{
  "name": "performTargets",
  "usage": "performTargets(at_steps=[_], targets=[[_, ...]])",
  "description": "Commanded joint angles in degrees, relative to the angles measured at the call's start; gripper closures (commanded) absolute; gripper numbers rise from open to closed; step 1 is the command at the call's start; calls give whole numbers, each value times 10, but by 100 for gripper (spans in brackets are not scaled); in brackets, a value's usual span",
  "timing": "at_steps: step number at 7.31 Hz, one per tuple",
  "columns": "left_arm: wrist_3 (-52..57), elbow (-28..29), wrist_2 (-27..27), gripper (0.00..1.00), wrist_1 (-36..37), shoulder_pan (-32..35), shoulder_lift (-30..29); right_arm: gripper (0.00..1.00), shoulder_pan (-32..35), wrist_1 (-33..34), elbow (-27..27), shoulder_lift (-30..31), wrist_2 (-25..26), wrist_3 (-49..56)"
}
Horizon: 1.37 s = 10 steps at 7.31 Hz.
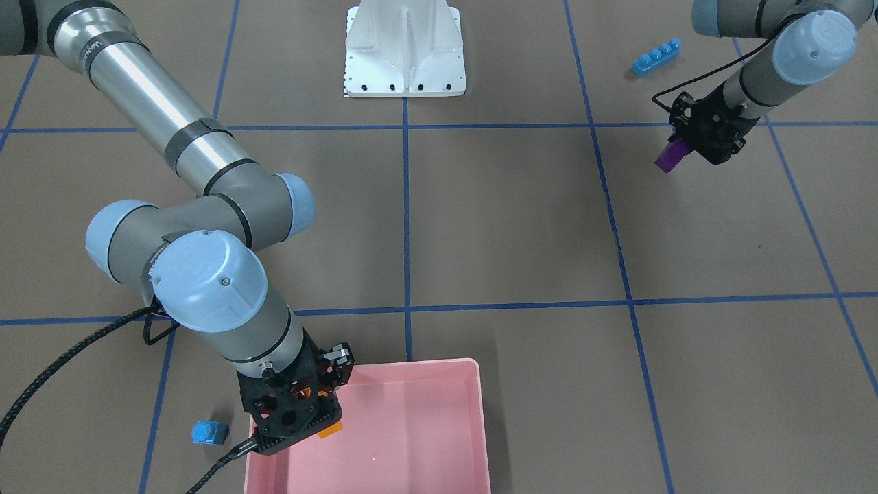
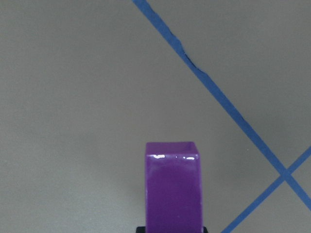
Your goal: Put all blocks into box
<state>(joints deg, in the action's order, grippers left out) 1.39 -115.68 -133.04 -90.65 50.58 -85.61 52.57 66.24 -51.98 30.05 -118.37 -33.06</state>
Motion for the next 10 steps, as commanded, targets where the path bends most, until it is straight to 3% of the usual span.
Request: performTargets(at_steps=[1, 3, 4, 5, 7, 8, 9, 10], targets=[[-2, -9, -9, 100, 17, 45, -34, 1, 18, 1, 6, -12, -1, -12], [-43, -18, -48, 100, 102, 100, -119, 1, 40, 6, 4, -21, -13, -24], [-99, -8, -91, 100, 142, 119, -194, 1, 44, 7, 0, -18, -31, -24], [-178, -3, -98, 100, 151, 121, -248, 1, 57, 40, -19, -5, -68, -21], [-298, 63, -96, 100, 144, 120, -379, 1, 72, 106, -101, 53, -88, -14], [-320, 104, -93, 100, 122, 121, -420, 1, 76, 139, -140, 87, -101, -14], [-386, 149, -90, 100, 39, 121, -439, 1, 88, 147, -158, 122, -111, -14], [-479, 217, -84, 100, -89, 121, -461, 1, 97, 145, -160, 143, -104, -4]])
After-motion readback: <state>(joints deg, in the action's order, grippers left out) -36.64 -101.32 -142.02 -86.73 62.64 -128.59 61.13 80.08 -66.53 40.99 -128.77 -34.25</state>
